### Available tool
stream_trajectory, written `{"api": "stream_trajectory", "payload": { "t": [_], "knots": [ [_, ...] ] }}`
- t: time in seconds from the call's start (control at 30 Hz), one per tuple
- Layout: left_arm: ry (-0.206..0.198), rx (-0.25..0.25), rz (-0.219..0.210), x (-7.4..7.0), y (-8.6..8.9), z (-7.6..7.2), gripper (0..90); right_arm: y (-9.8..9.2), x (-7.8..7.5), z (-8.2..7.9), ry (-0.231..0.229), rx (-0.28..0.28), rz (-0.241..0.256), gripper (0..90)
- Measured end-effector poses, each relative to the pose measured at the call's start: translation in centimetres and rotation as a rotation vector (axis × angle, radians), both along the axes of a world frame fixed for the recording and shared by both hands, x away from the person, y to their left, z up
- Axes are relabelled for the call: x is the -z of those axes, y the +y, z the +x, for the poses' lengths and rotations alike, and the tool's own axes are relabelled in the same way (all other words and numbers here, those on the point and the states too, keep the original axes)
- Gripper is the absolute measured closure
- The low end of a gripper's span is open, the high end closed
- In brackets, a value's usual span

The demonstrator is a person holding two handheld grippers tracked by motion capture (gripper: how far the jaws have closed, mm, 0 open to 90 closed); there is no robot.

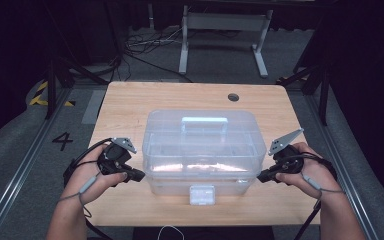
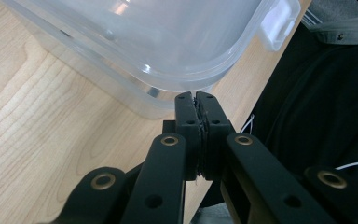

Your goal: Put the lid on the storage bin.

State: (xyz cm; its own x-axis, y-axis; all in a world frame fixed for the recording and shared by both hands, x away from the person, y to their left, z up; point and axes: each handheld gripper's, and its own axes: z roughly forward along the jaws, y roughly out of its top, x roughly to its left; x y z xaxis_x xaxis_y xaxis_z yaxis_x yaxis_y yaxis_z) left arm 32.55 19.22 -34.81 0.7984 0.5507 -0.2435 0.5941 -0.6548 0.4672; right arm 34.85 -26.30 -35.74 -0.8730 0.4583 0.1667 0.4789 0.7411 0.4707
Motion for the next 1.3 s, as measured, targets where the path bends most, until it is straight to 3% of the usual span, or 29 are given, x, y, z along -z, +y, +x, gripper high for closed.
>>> {"api": "stream_trajectory", "payload": {
  "t": [0.33,0.4,0.6,0.77,1.03,1.17,1.3],
  "knots": [
    [0.015,0.002,0.012,0.2,0.1,0.0,88.5,0.0,0.3,0.0,0.004,-0.009,-0.076,87.4],
    [0.013,-0.005,0.006,0.1,0.3,0.1,88.4,-0.1,0.3,0.0,0.001,-0.001,-0.071,87.5],
    [0.006,-0.019,-0.004,0.1,0.4,0.1,87.4,-0.2,0.2,-0.1,0.003,-0.008,-0.045,87.6],
    [-0.038,-0.061,-0.038,-0.4,1.1,0.1,85.8,-0.5,-0.2,-0.1,-0.011,-0.001,-0.021,87.1],
    [-0.101,-0.132,-0.106,-0.9,2.1,-0.2,83.7,-1.8,-2.0,0.0,-0.087,0.021,0.077,86.0],
    [-0.116,-0.150,-0.112,-0.9,2.4,-0.4,82.3,-2.3,-2.5,0.1,-0.101,0.036,0.108,85.5],
    [-0.131,-0.184,-0.120,-0.8,2.9,-0.4,81.8,-2.9,-3.1,0.4,-0.150,0.077,0.157,84.6]
  ]
}}
